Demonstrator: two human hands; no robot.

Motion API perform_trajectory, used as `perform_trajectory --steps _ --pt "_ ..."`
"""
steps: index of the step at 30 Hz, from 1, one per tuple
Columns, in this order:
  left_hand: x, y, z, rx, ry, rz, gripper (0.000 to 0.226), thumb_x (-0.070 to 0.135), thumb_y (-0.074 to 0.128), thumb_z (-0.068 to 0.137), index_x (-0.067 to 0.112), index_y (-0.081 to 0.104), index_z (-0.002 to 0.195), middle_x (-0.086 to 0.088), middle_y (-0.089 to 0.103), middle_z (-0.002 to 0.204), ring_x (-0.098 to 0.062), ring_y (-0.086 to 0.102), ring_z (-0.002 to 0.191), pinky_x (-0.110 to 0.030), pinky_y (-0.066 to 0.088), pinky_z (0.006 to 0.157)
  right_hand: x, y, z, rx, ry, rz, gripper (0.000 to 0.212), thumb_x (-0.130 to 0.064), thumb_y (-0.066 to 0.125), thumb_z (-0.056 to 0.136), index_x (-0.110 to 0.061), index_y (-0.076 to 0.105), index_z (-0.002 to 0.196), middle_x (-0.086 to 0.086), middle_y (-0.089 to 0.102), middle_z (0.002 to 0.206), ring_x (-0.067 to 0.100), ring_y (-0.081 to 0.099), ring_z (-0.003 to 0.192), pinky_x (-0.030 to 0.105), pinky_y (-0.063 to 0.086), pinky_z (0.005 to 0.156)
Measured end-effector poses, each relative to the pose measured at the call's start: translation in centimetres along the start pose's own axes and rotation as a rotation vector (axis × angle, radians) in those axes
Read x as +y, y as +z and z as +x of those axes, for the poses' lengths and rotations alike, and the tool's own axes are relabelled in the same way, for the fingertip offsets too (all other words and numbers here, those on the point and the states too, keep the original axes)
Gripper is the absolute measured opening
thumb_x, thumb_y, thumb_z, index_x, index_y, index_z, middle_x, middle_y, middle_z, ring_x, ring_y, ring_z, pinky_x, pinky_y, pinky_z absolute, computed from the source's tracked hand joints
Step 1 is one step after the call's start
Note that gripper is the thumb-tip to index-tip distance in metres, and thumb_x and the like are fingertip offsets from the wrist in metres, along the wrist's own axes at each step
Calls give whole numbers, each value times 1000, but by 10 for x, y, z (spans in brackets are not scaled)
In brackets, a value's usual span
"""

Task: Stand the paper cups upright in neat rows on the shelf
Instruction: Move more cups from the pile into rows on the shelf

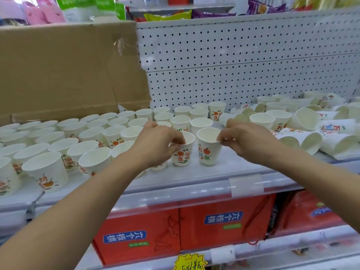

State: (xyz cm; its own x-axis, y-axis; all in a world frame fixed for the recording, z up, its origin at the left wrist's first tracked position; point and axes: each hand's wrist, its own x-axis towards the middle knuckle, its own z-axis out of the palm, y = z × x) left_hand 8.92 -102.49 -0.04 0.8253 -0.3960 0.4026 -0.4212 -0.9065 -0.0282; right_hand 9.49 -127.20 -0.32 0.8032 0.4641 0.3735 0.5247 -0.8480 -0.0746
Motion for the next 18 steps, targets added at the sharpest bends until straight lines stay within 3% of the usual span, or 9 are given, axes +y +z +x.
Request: perform_trajectory --steps 7,9,14,18 --pt "4 4 -2 -6 -27 -102 14 26 63 89 30 71 100 13 72 101 -12 62 97 -36 38 96 5 -3 3 -101 -60 40 20 -16 55 94 -24 71 104 1 56 100 25 56 91 45 48 76" --pt "6 3 -2 -12 -37 -107 14 27 64 89 30 71 101 14 71 101 -11 61 96 -35 38 96 11 -3 3 -99 -70 63 22 -14 55 94 -24 71 105 0 58 101 24 56 92 44 48 78" --pt "12 -7 -17 74 -57 -217 31 38 67 85 37 62 116 27 60 113 11 40 97 -38 27 110 28 -5 4 -61 -129 92 34 -11 53 94 -33 64 118 -7 57 106 19 53 93 40 46 79" --pt "37 -17 -11 132 60 -232 29 42 64 87 36 62 116 26 60 114 5 50 108 -35 33 104 70 -22 8 44 -146 101 30 -11 58 90 -29 68 112 -10 58 98 13 53 82 33 45 73"
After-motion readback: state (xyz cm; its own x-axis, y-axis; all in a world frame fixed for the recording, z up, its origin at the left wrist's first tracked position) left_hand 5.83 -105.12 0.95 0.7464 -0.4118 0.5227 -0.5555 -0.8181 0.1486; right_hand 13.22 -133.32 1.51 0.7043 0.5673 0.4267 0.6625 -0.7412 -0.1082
